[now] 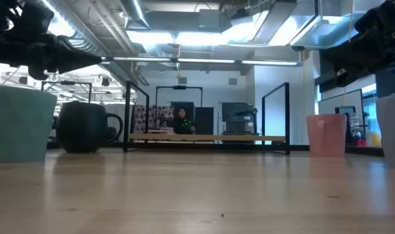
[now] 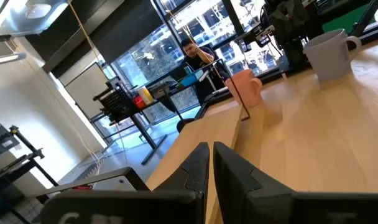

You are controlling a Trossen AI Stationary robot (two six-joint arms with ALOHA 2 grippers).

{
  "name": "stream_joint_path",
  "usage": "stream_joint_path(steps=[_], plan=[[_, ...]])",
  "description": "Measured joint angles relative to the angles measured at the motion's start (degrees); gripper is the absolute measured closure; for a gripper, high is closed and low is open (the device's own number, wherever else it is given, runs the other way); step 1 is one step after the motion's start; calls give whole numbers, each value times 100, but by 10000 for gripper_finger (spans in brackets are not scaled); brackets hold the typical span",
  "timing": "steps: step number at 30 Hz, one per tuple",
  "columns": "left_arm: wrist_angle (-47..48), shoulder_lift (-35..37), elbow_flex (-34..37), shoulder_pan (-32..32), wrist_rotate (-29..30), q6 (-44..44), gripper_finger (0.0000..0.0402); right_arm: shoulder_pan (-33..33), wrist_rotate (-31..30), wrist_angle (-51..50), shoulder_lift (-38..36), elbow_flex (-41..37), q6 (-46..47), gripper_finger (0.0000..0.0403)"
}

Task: Place coffee mugs
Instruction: Put the pink mug on the shelf

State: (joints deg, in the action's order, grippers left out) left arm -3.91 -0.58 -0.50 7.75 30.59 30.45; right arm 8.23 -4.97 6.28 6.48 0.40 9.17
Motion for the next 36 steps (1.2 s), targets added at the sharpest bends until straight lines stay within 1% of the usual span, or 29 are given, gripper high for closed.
stream_joint_path(steps=[5, 9, 11, 13, 15, 17, 20, 22, 24, 27, 29, 32, 36], plan=[[-27, 0, 1, 0, -48, -148, 384, 0, -92, 192, -1, 0, 516, 395], [-527, 0, 3, -1, -578, -1068, 384, 0, -384, 514, -2, 0, 1450, 395], [-918, 0, 3, 0, -666, -1407, 384, 0, -547, 651, 0, 0, 1852, 395], [-1336, 1, 3, -1, -649, -2043, 384, 0, -613, 758, -1, 0, 2036, 395], [-1846, 0, 3, 0, -447, -2962, 384, 0, -679, 779, -2, 0, 2053, 395], [-2380, 2, 1, -2, -9, -3896, 384, 0, -670, 779, 0, 0, 2079, 395], [-2802, 2, 3, -2, 580, -4718, 384, 0, -560, 770, 0, 0, 2044, 395], [-3203, 2, 3, -2, 810, -5162, 384, 0, -544, 751, 0, 0, 1895, 395], [-3608, 2, 3, -2, 963, -5401, 384, 0, -551, 743, -2, 0, 1753, 395], [-4070, 0, 3, -2, 1136, -5437, 384, 0, -551, 739, -2, 0, 1741, 395], [-4346, 2, 0, -2, 1372, -5474, 384, 0, -551, 734, 0, 0, 1764, 395], [-4536, 2, 2, -2, 1545, -5835, 384, 0, -549, 731, -1, 0, 1764, 395], [-4517, 2, 1, -2, 1501, -6491, 384, 0, -450, 723, 0, 0, 1755, 395]])
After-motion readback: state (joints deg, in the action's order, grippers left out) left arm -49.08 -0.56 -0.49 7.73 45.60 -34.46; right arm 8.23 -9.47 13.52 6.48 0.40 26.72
